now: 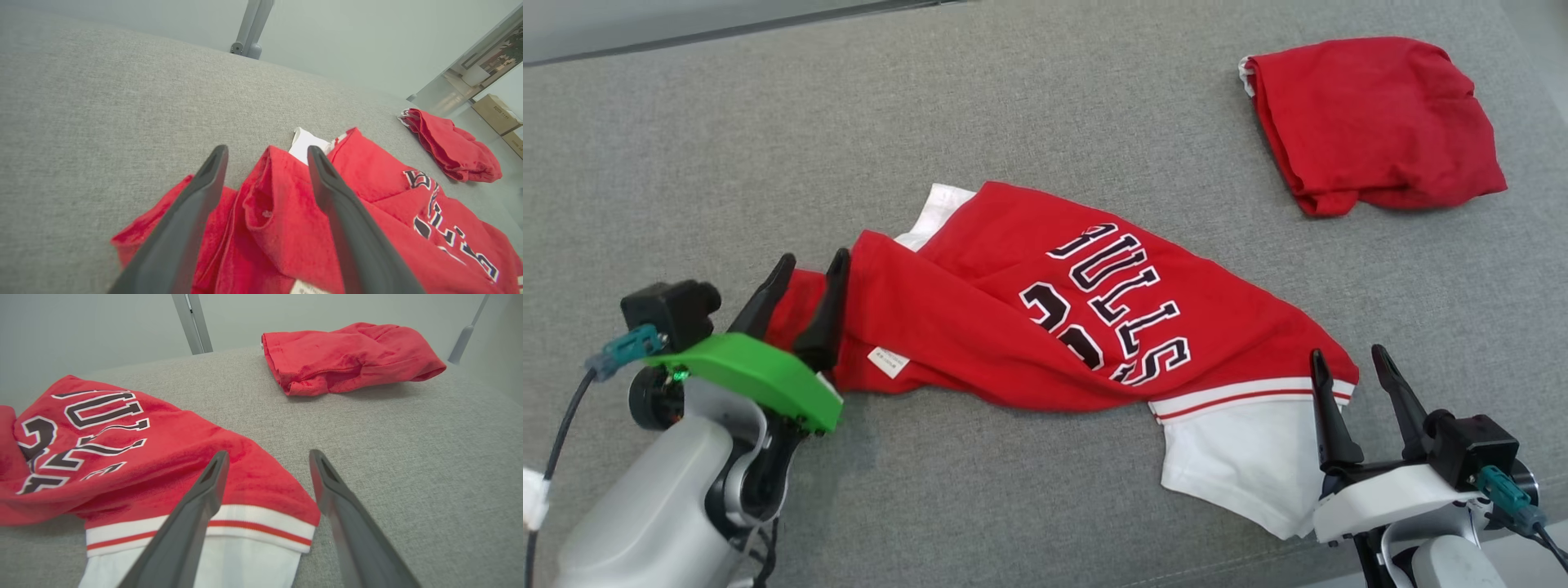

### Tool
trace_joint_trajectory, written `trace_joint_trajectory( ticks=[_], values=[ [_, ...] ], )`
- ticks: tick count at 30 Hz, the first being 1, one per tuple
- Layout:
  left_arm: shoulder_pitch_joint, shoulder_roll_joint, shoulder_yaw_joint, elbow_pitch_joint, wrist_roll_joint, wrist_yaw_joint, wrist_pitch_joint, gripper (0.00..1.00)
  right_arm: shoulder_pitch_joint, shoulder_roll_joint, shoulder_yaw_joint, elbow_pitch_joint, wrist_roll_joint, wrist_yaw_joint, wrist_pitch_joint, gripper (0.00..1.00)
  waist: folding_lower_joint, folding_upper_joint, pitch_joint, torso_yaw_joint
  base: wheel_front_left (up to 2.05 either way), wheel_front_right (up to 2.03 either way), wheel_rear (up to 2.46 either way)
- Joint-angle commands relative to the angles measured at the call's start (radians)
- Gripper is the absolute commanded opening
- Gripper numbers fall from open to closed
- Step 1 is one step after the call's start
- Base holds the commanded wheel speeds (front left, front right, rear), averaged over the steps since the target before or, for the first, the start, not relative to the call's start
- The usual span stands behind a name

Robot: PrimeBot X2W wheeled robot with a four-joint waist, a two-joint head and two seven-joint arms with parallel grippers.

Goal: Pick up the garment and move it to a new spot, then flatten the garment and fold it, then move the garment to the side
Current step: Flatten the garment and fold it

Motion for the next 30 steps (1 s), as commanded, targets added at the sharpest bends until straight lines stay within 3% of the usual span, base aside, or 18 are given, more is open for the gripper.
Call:
trace_joint_trajectory(
  ticks=[1, 7, 20, 22, 23, 24, 25, 30],
  values=[
    [0.04, 0.032, 0.011, -0.031, -0.009, 0.003, -0.012, 1.0, 0.014, -0.001, -0.003, 0.001, -0.004, -0.001, -0.004, 1.0, -0.0001, 0.0035, -0.024, 0.012, 0.0, 0.0, 0.0],
    [0.136, 0.119, -0.001, -0.143, -0.031, -0.001, 0.031, 1.0, 0.022, -0.001, 0.0, -0.003, -0.006, -0.001, -0.004, 1.0, -0.0001, 0.0035, -0.029, 0.033, 0.0, 0.0, 0.0],
    [0.065, 0.064, -0.021, -0.095, -0.072, -0.054, 0.105, 1.0, 0.005, -0.001, 0.002, -0.007, -0.018, -0.001, -0.004, 1.0, -0.0001, 0.0035, 0.017, 0.012, 0.0, 0.0, 0.0],
    [0.055, 0.056, -0.019, -0.075, -0.073, -0.062, 0.104, 0.73, 0.004, -0.001, 0.001, -0.006, -0.017, -0.001, -0.004, 1.0, -0.0001, 0.0035, 0.018, 0.009, 0.0, 0.0, 0.0],
    [0.053, 0.052, -0.02, -0.067, -0.074, -0.064, 0.103, 0.35, 0.004, -0.001, 0.0, -0.006, -0.017, -0.001, -0.004, 1.0, -0.0001, 0.0035, 0.017, 0.008, 0.0, 0.0, 0.0],
    [0.051, 0.046, -0.018, -0.061, -0.079, -0.07, 0.101, 0.05, 0.005, -0.001, 0.0, -0.006, -0.016, -0.001, -0.004, 1.0, -0.0001, 0.0035, 0.016, 0.007, 0.0, 0.0, 0.0],
    [0.048, 0.042, -0.015, -0.054, -0.083, -0.075, 0.097, 0.0, 0.006, -0.001, -0.001, -0.007, -0.015, -0.001, -0.004, 1.0, -0.0001, 0.0035, 0.014, 0.007, 0.0, 0.0, 0.0],
    [0.044, 0.048, -0.029, -0.043, -0.06, -0.08, 0.093, 0.0, 0.015, -0.001, -0.001, -0.006, -0.014, -0.001, -0.004, 1.0, -0.0001, 0.0035, 0.004, 0.015, 0.0, 0.0, 0.0]
  ],
)
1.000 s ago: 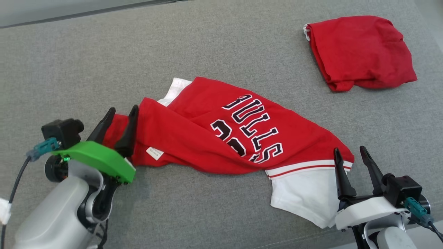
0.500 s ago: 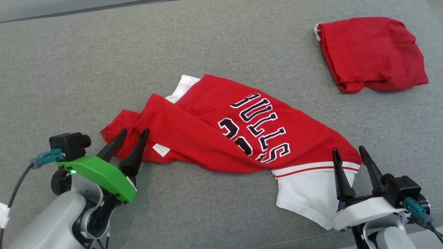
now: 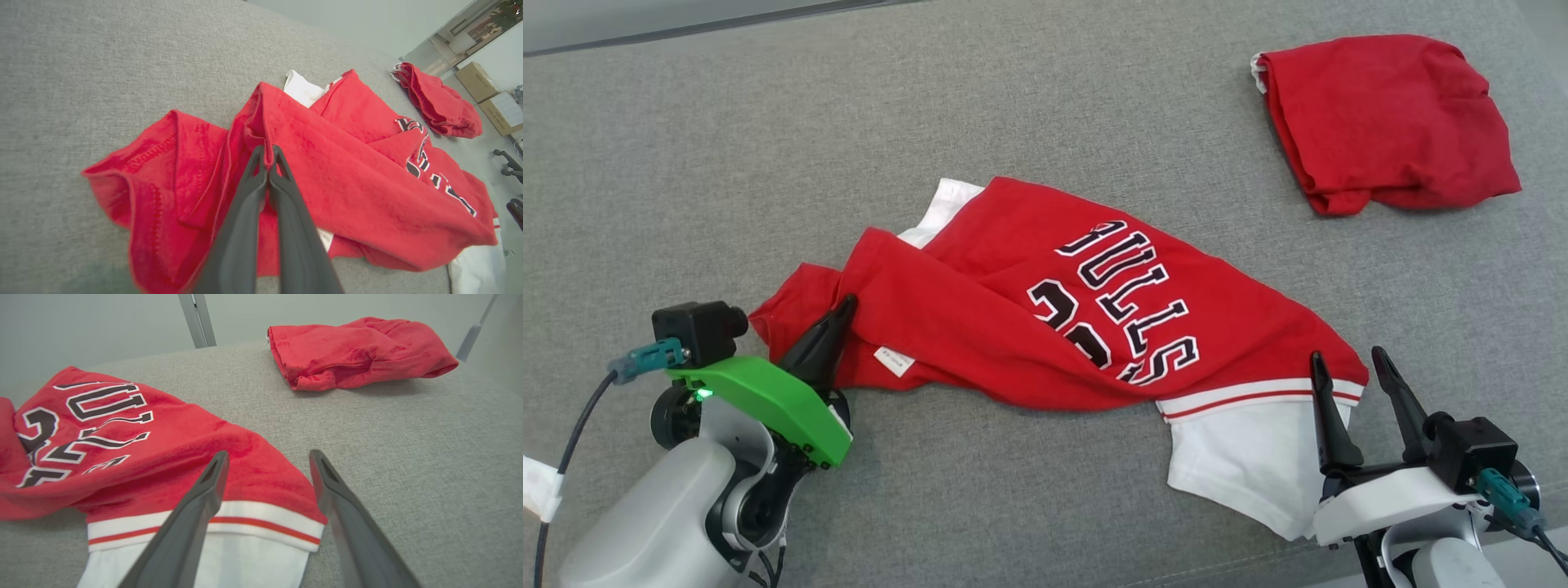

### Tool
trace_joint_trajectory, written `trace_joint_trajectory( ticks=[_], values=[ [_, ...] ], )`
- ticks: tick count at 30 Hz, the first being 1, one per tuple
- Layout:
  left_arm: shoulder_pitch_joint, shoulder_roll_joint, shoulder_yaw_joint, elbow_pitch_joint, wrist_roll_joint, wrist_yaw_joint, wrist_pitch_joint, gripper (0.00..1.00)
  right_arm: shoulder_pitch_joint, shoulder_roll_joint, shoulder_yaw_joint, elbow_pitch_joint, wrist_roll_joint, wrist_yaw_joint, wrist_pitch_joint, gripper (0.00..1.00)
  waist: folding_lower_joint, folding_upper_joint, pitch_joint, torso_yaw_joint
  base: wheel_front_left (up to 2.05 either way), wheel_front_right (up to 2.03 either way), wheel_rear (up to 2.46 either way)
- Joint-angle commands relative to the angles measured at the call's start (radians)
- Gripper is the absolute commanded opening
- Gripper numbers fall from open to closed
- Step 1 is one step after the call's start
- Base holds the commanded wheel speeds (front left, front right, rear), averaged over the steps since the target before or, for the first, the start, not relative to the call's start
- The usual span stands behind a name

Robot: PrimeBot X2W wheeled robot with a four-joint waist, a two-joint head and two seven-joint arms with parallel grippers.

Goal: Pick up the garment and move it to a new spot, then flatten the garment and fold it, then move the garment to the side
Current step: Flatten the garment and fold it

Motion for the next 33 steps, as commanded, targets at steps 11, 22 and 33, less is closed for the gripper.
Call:
trace_joint_trajectory(
  ticks=[11, 22, 33],
  values=[
    [0.235, 0.058, 0.007, -0.326, 0.009, 0.183, -0.097, 0.0, 0.046, -0.001, -0.003, 0.017, 0.016, -0.001, -0.004, 1.0, 0.0, 0.0035, -0.067, 0.088, 0.0, 0.0, 0.0],
    [0.493, 0.065, -0.018, -0.582, -0.021, 0.339, -0.131, 0.0, 0.047, -0.001, 0.012, 0.029, 0.01, -0.001, -0.004, 1.0, 0.0, 0.0035, -0.109, 0.2, 0.0, 0.0, 0.0],
    [0.319, 0.032, -0.029, -0.492, -0.034, 0.31, -0.006, 0.0, 0.005, -0.001, 0.019, 0.028, 0.009, -0.001, -0.004, 1.0, 0.0, 0.0035, -0.041, 0.168, 0.0, 0.0, 0.0]
  ],
)
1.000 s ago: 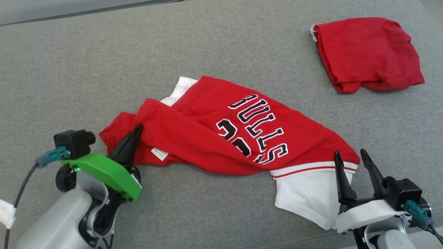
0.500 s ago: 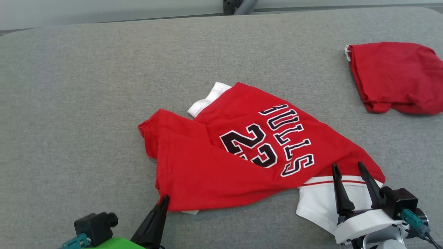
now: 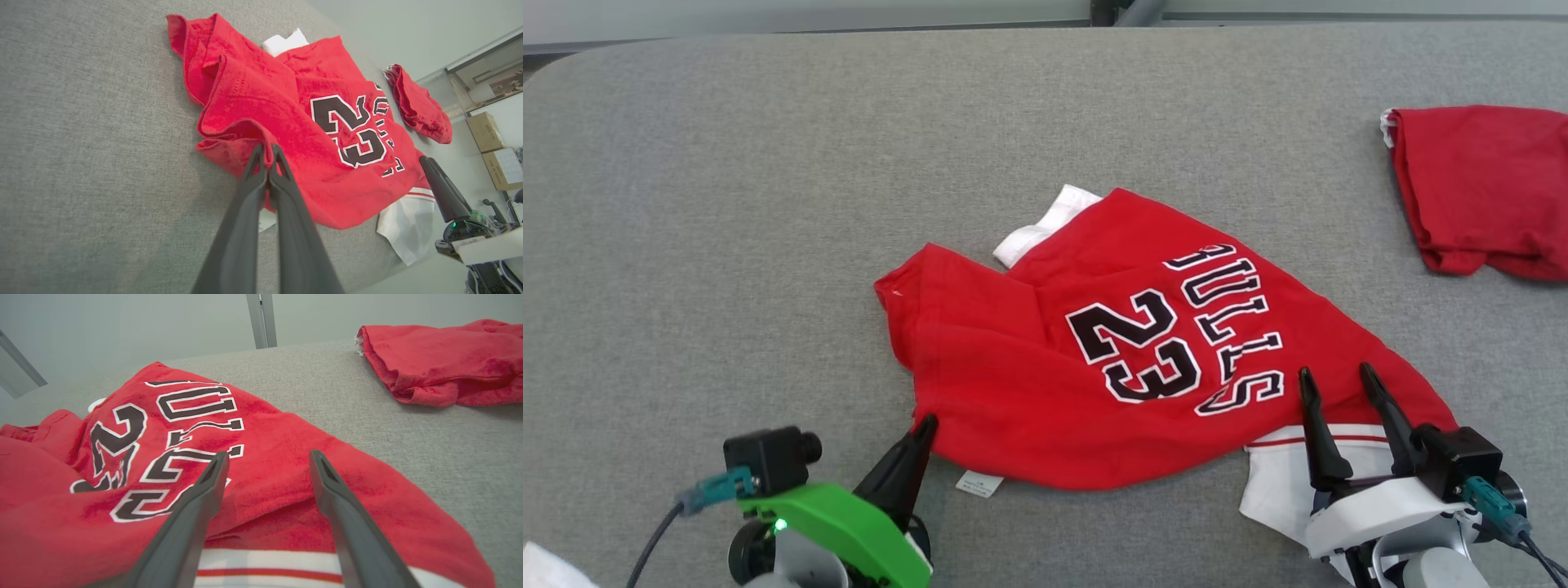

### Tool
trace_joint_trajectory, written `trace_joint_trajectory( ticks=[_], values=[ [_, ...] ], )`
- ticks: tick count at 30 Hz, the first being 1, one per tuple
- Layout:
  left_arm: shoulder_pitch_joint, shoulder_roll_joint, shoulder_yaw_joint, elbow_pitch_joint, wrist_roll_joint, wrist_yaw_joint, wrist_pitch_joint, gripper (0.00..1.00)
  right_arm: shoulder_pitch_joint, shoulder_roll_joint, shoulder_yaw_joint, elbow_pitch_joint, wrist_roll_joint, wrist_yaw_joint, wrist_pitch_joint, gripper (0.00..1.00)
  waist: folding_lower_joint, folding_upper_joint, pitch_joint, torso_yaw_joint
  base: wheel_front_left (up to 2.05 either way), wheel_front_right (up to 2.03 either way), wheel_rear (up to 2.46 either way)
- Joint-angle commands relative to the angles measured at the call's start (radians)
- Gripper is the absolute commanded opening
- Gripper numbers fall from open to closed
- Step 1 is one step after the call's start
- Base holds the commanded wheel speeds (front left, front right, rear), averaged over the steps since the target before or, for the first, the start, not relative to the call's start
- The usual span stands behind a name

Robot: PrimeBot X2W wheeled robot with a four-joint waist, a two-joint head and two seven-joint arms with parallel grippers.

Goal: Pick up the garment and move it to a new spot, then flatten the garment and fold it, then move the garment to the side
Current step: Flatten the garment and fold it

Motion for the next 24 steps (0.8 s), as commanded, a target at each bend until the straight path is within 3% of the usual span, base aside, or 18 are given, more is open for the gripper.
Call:
trace_joint_trajectory(
  ticks=[1, 8, 18, 19, 20, 21, 24],
  values=[
    [-0.044, -0.01, 0.001, 0.022, -0.014, -0.015, 0.021, 0.0, -0.011, -0.002, -0.002, 0.002, 0.001, -0.001, -0.004, 1.0, 0.0, 0.0035, 0.032, -0.035, 0.0, 0.0, 0.0],
    [-0.234, -0.032, -0.021, 0.238, -0.016, -0.078, 0.169, 0.0, -0.029, -0.002, 0.012, 0.014, 0.033, -0.001, -0.004, 1.0, 0.0, 0.0035, 0.052, -0.102, 0.0, 0.0, 0.0],
    [-0.292, -0.073, -0.042, 0.409, 0.008, -0.116, 0.171, 0.0, -0.011, -0.002, 0.011, 0.02, 0.038, -0.001, -0.004, 1.0, 0.0, 0.0035, 0.023, -0.136, 0.0, 0.0, 0.0],
    [-0.296, -0.079, -0.043, 0.425, 0.013, -0.121, 0.161, 0.17, -0.009, -0.002, 0.01, 0.02, 0.037, -0.001, -0.004, 1.0, 0.0, 0.0035, 0.018, -0.136, 0.0, 0.0, 0.0],
    [-0.298, -0.087, -0.046, 0.438, 0.016, -0.125, 0.153, 0.49, -0.008, -0.002, 0.008, 0.02, 0.036, -0.001, -0.004, 1.0, 0.0, 0.0035, 0.014, -0.135, 0.0, 0.0, 0.0],
    [-0.299, -0.094, -0.05, 0.452, 0.022, -0.131, 0.144, 1.0, -0.006, -0.002, 0.009, 0.02, 0.034, -0.001, -0.004, 1.0, 0.0, 0.0035, 0.009, -0.134, 0.0, 0.0, 0.0],
    [-0.301, -0.099, -0.057, 0.458, 0.051, -0.145, 0.106, 1.0, -0.001, -0.002, 0.011, 0.022, 0.029, -0.001, -0.004, 1.0, 0.0, 0.0035, -0.006, -0.132, 0.0, 0.0, 0.0]
  ],
)
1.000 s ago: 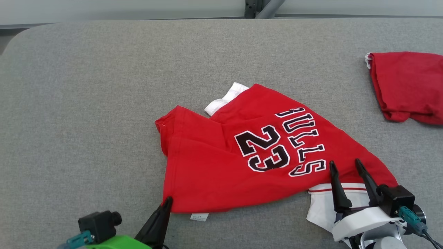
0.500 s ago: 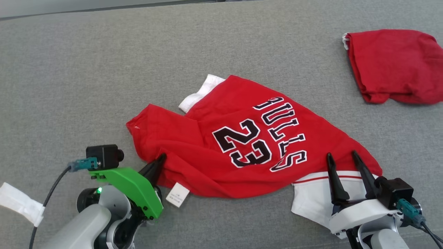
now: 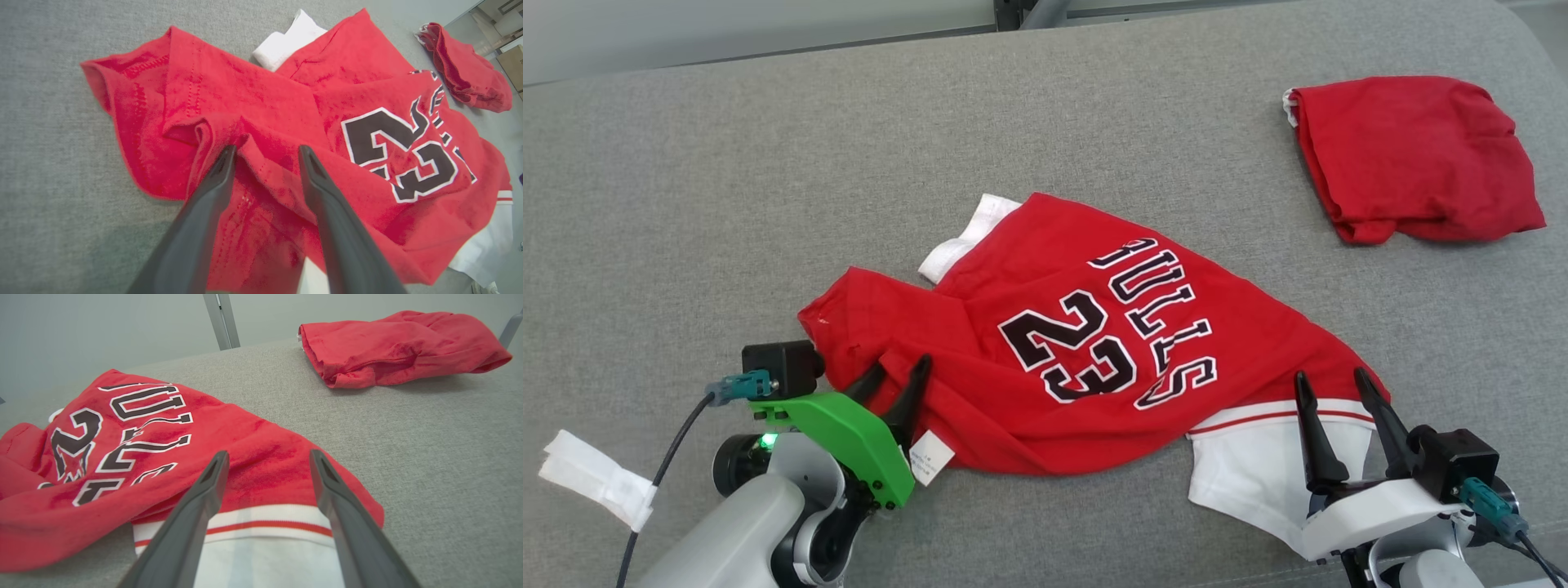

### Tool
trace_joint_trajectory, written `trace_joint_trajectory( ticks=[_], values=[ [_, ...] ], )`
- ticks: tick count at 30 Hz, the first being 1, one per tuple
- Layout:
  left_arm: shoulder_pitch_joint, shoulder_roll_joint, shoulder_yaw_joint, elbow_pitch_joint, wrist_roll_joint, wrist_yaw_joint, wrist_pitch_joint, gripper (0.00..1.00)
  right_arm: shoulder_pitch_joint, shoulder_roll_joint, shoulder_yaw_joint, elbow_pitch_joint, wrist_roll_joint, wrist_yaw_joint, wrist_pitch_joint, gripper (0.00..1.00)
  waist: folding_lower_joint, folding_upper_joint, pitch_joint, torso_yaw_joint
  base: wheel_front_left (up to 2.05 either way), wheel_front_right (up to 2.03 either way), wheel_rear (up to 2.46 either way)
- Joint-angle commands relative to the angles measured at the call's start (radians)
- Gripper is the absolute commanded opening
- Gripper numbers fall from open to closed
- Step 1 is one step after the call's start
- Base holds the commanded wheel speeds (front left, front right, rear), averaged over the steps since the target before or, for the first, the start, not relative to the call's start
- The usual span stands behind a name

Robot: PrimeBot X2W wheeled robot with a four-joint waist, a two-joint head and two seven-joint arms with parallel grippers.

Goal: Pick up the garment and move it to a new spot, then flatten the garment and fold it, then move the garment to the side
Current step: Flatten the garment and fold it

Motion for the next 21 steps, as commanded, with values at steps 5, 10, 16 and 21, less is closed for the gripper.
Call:
trace_joint_trajectory(
  ticks=[5, 10, 16, 21],
  values=[
    [0.045, 0.029, 0.045, -0.082, 0.006, -0.022, -0.107, 1.0, 0.025, -0.001, -0.005, 0.001, -0.013, -0.001, -0.004, 1.0, 0.0, 0.0035, -0.031, 0.004, 0.0, 0.0, 0.0],
    [0.122, 0.117, 0.067, -0.161, 0.018, 0.01, -0.139, 1.0, 0.036, -0.001, -0.007, -0.004, -0.018, -0.001, -0.004, 1.0, 0.0, 0.0035, -0.038, 0.004, 0.0, 0.0, 0.0],
    [0.203, 0.2, 0.055, -0.215, -0.005, -0.001, -0.109, 1.0, 0.034, -0.001, 0.002, -0.01, -0.017, -0.001, -0.004, 1.0, 0.0, 0.0035, -0.025, -0.006, 0.0, 0.0, 0.0],
    [0.267, 0.242, 0.051, -0.234, -0.033, -0.029, -0.112, 1.0, 0.028, -0.002, 0.005, -0.006, -0.013, -0.001, -0.004, 1.0, 0.0, 0.0035, -0.018, -0.023, 0.0, 0.0, 0.0]
  ],
)
